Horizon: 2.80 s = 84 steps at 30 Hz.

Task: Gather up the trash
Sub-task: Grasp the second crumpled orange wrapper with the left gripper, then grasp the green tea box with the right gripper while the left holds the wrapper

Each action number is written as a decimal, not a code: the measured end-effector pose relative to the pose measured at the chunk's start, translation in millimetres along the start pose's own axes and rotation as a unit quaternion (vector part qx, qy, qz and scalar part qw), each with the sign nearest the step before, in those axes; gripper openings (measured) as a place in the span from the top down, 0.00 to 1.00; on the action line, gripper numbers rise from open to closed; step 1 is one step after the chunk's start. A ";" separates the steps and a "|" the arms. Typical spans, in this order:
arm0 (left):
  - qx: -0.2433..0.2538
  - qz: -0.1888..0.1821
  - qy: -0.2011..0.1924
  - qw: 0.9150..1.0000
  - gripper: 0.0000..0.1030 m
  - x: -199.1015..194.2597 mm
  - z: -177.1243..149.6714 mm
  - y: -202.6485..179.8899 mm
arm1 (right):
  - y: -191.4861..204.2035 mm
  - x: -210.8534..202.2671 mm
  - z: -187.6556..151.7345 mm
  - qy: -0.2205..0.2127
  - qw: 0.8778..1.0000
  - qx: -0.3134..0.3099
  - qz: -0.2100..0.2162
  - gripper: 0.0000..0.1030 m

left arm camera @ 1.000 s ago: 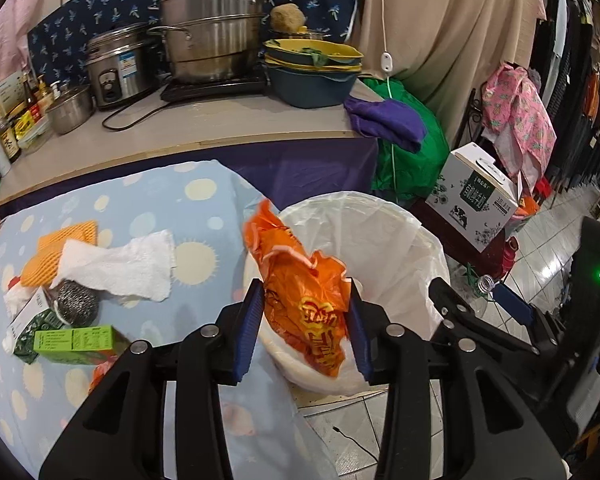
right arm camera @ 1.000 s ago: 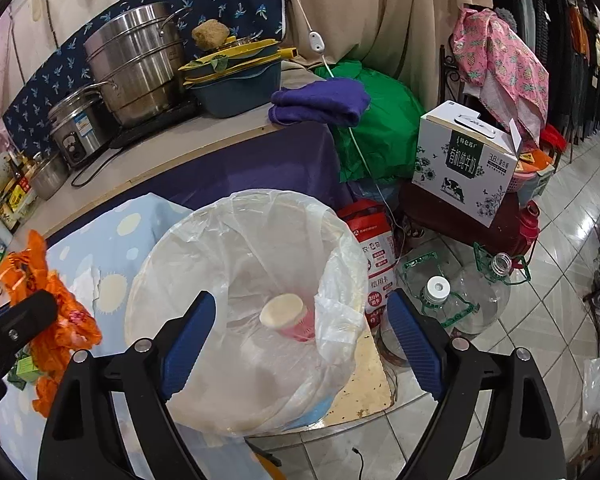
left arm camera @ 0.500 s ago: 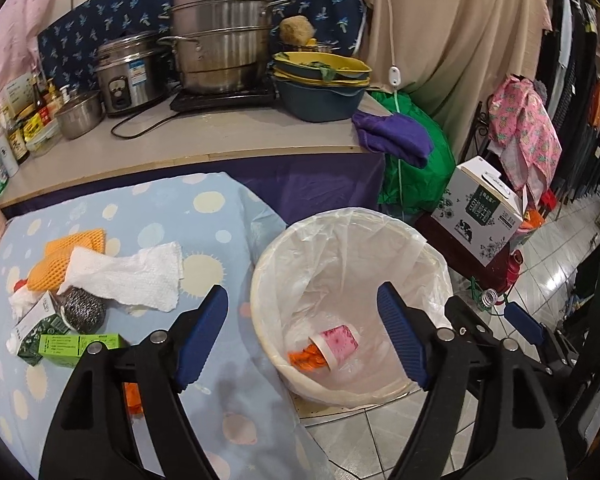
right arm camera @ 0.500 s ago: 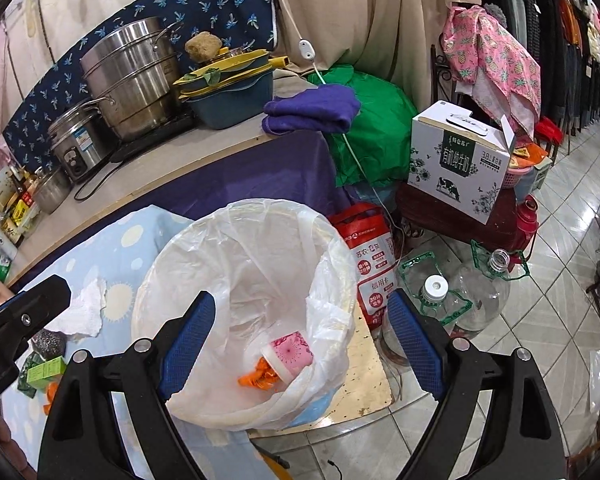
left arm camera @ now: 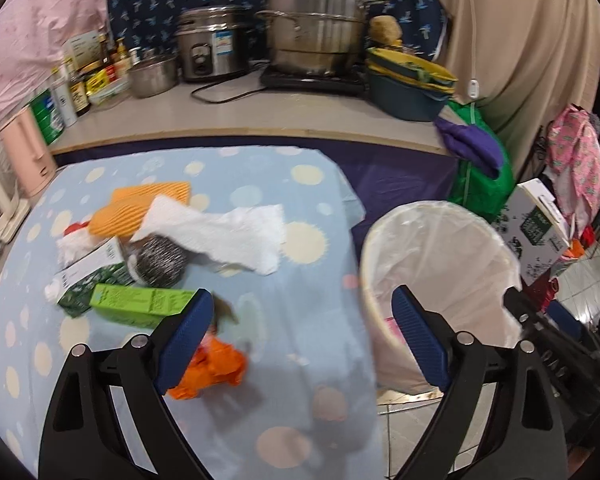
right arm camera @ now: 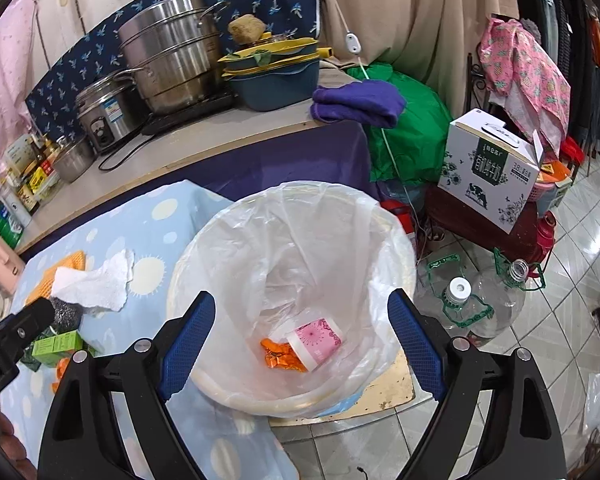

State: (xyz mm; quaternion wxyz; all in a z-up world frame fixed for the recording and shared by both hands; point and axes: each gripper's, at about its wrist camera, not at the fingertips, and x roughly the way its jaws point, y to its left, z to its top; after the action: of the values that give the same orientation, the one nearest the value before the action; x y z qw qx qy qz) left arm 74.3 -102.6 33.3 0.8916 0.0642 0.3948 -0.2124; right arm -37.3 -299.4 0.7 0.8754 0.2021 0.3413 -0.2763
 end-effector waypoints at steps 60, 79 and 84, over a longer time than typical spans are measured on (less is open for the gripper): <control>-0.203 0.070 0.089 0.973 0.58 14.1 -84.0 220.4 | 262.6 78.8 -54.9 0.097 0.933 -0.272 0.214 0.18; -0.197 0.077 0.108 0.971 0.58 21.0 -88.1 217.7 | 284.2 74.2 -103.7 0.172 0.877 -0.354 0.275 0.48; -0.194 0.081 0.110 0.971 0.58 18.8 -91.8 216.1 | 290.5 70.0 -112.8 0.164 0.873 -0.366 0.278 0.47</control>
State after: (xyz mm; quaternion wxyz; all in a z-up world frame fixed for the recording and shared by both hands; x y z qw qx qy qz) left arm 116.3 111.9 -54.4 0.8525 -0.0557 0.5173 -0.0508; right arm 131.5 -40.0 -78.4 0.8590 -0.0043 0.4863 0.1602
